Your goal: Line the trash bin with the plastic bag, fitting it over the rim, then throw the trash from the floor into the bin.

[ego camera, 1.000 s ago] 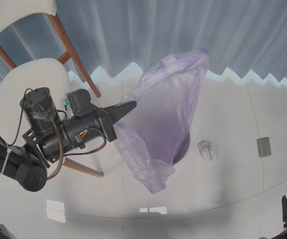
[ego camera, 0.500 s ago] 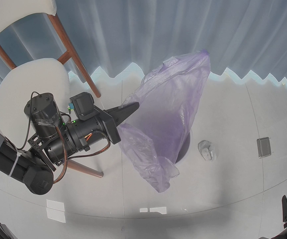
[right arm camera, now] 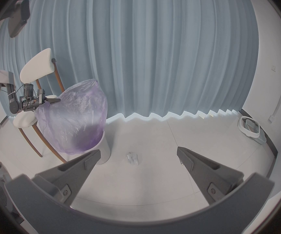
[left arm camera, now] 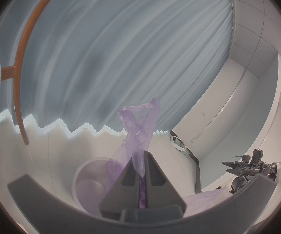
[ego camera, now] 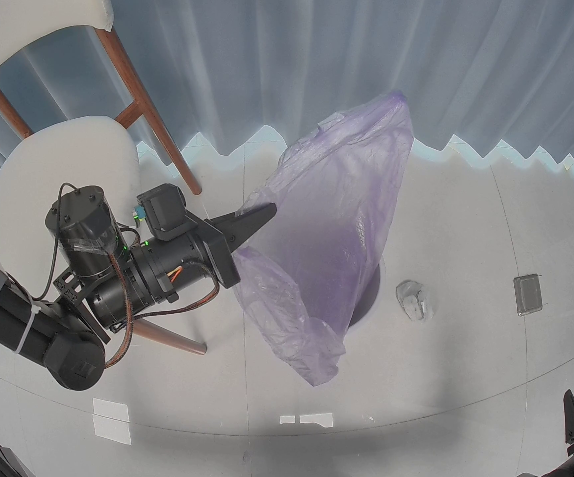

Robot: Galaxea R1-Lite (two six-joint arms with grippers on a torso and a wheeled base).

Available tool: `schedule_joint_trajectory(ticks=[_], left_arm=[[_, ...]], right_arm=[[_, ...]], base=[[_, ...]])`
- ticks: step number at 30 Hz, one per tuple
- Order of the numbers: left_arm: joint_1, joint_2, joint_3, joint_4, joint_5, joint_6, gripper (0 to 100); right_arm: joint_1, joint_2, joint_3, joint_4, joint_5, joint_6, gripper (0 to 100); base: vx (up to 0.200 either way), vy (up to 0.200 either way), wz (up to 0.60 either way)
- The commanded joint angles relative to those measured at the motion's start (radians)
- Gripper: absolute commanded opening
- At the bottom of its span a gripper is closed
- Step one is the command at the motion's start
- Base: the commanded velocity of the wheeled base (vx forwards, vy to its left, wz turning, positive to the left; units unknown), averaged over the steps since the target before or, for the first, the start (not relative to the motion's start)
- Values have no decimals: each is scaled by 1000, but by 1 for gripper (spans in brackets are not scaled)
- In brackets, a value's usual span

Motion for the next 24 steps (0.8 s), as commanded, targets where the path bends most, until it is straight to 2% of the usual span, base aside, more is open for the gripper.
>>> schedule_joint_trajectory(ticks=[1, 10, 11, 13, 14, 18, 19, 20, 22, 24], left_arm=[[-9, -2, 19, -2, -1, 3, 0], [-52, -30, 41, -7, -1, 6, 0], [-54, -31, 42, -7, -1, 6, 0], [-55, -31, 42, -8, -1, 6, 0], [-54, -30, 37, -8, -1, 6, 0], [-55, -30, 41, -10, -1, 6, 0], [-54, -30, 37, -8, -1, 5, 0], [-52, -30, 37, -8, -1, 6, 0], [-51, -31, 37, -10, -1, 5, 0], [-49, -31, 37, -10, -1, 6, 0]], right_arm=[[0, -17, 16, 0, 1, 0, 100], [0, -17, 18, -19, 2, 3, 100], [0, -17, 15, -66, 2, 11, 100], [-6, 8, 8, -272, 1, 0, 100], [-9, 40, 18, -324, 2, -6, 100], [18, 89, -22, -276, 4, 5, 100], [60, 135, -77, -247, 18, 20, 100], [64, 141, -82, -244, 19, 22, 100], [147, 249, -160, -178, 21, 74, 100], [184, 327, -208, -138, 21, 141, 100]], base=[[0, 0, 0], [0, 0, 0], [0, 0, 0], [0, 0, 0], [0, 0, 0], [0, 0, 0], [0, 0, 0], [0, 0, 0], [0, 0, 0], [0, 0, 0]])
